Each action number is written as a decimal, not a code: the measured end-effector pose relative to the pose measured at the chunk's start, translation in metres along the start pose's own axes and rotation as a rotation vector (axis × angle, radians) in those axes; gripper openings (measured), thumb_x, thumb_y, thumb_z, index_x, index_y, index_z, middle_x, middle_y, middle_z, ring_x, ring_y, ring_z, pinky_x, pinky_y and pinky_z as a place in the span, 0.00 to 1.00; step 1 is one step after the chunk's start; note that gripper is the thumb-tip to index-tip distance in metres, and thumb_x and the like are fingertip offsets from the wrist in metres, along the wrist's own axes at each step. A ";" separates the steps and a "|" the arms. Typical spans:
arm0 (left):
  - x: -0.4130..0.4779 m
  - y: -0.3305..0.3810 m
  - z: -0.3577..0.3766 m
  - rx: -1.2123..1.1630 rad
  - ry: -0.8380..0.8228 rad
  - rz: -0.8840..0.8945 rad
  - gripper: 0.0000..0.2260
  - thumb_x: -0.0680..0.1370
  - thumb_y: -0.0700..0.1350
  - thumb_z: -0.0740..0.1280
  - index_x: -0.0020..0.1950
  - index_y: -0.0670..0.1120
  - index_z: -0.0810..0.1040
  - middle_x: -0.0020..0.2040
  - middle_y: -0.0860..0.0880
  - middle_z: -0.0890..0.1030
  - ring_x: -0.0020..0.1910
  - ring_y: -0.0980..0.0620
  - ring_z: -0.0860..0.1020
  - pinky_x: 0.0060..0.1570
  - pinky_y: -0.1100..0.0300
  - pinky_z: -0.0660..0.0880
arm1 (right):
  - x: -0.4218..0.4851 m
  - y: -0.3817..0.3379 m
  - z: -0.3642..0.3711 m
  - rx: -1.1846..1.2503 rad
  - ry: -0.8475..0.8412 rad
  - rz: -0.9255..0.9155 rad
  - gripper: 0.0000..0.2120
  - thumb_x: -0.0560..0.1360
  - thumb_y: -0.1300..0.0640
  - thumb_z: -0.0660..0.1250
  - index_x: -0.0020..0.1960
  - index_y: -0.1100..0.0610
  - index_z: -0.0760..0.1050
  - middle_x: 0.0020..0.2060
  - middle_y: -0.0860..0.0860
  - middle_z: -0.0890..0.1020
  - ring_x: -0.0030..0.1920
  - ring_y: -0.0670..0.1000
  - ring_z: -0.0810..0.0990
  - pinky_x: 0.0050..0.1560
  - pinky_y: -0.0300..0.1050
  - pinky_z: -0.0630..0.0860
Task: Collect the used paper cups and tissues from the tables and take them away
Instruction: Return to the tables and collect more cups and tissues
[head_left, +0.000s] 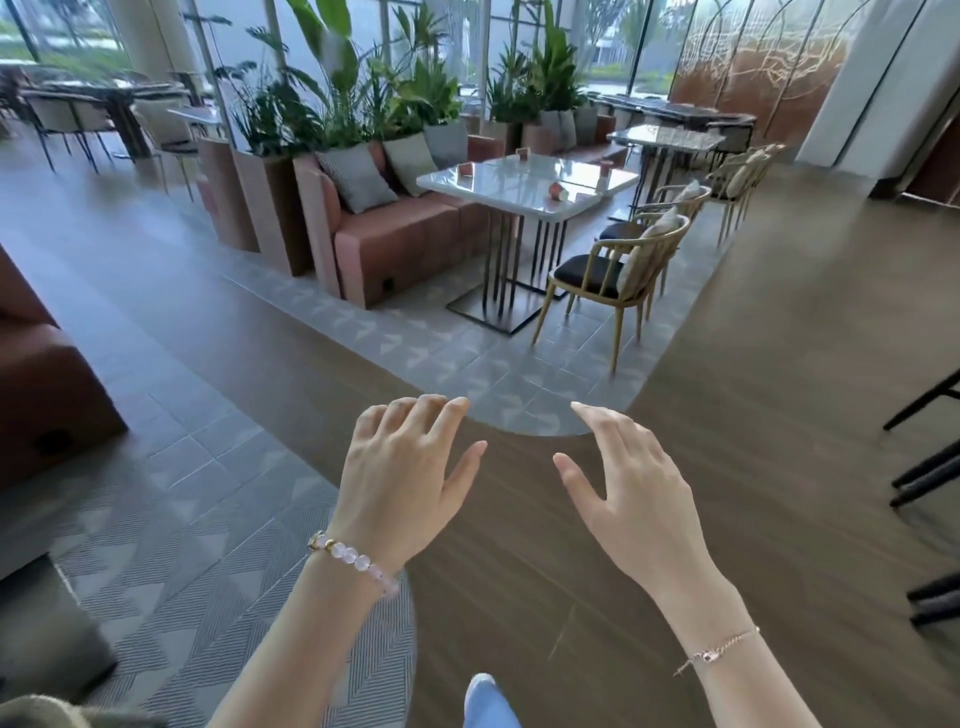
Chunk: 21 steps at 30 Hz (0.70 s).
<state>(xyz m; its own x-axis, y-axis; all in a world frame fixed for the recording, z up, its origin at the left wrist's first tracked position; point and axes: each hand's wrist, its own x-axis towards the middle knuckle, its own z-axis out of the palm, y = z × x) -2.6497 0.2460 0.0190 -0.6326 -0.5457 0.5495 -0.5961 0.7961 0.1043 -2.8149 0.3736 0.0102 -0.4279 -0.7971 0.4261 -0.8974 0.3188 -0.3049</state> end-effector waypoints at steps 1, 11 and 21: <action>0.017 -0.008 0.011 0.008 0.000 -0.004 0.20 0.76 0.56 0.56 0.58 0.47 0.77 0.52 0.52 0.80 0.51 0.47 0.79 0.54 0.49 0.72 | 0.021 0.005 0.011 0.007 -0.003 -0.009 0.27 0.75 0.38 0.50 0.69 0.50 0.67 0.64 0.46 0.75 0.65 0.49 0.71 0.60 0.46 0.70; 0.194 -0.081 0.101 0.069 0.000 -0.050 0.20 0.76 0.57 0.55 0.58 0.48 0.77 0.52 0.52 0.80 0.51 0.49 0.79 0.54 0.50 0.72 | 0.235 0.047 0.087 0.037 -0.018 -0.076 0.29 0.75 0.38 0.49 0.70 0.51 0.66 0.65 0.47 0.74 0.67 0.50 0.70 0.62 0.47 0.70; 0.317 -0.158 0.179 0.064 0.010 -0.083 0.21 0.76 0.57 0.55 0.58 0.46 0.78 0.52 0.50 0.81 0.52 0.47 0.79 0.54 0.49 0.73 | 0.389 0.065 0.161 0.052 -0.008 -0.113 0.28 0.76 0.39 0.50 0.70 0.51 0.66 0.65 0.47 0.74 0.66 0.51 0.71 0.60 0.49 0.72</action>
<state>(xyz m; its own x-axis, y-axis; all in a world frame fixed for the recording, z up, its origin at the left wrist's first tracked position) -2.8448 -0.1001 0.0283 -0.5752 -0.6064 0.5490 -0.6767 0.7298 0.0973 -3.0220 0.0017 0.0190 -0.3230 -0.8308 0.4533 -0.9331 0.1995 -0.2993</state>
